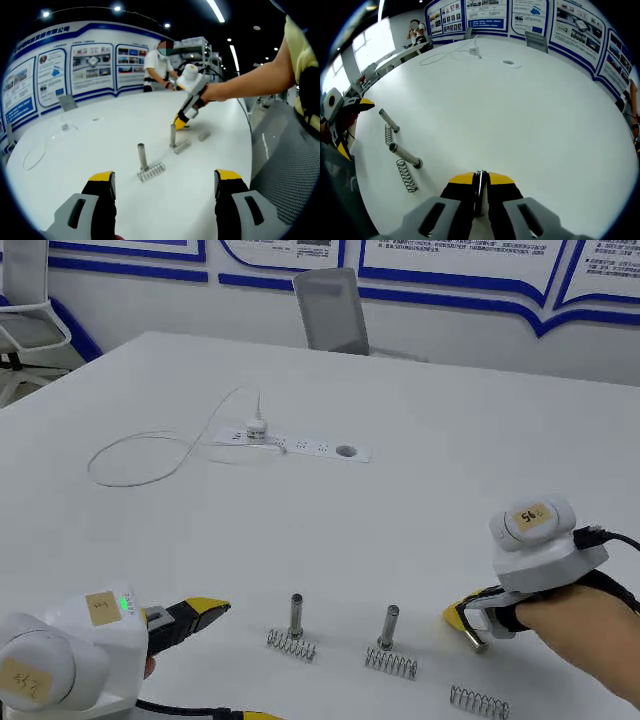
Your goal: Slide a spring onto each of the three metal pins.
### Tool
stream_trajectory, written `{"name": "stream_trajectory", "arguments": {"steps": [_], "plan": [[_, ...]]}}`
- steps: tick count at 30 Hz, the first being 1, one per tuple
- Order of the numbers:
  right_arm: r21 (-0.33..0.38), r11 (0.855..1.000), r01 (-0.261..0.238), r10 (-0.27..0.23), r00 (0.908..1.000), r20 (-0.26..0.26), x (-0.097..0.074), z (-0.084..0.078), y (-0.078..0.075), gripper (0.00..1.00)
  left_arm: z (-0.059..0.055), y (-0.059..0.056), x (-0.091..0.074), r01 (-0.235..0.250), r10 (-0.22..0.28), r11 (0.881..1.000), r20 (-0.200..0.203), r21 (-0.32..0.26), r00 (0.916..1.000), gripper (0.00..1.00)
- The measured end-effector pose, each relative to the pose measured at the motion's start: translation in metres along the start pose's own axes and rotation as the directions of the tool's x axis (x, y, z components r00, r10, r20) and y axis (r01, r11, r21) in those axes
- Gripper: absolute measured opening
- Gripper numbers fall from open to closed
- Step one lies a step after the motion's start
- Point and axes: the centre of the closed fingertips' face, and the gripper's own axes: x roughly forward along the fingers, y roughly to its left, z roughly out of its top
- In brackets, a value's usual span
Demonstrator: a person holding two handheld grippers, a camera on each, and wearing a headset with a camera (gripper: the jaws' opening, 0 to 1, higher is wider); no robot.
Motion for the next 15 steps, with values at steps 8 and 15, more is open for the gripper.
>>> {"name": "stream_trajectory", "arguments": {"steps": [8,15], "plan": [[0.020,1.000,0.002,-0.002,1.0000,0.003,0.000,0.000,0.000,0.09,0.001,0.000,0.000,-0.002,0.002,1.000,0.002,-0.001,1.0000,0.82],[0.044,0.999,-0.014,0.012,0.9986,0.052,-0.011,0.006,0.005,0.09,0.001,0.001,-0.001,-0.004,0.004,1.000,0.001,0.000,1.0000,0.82]]}}
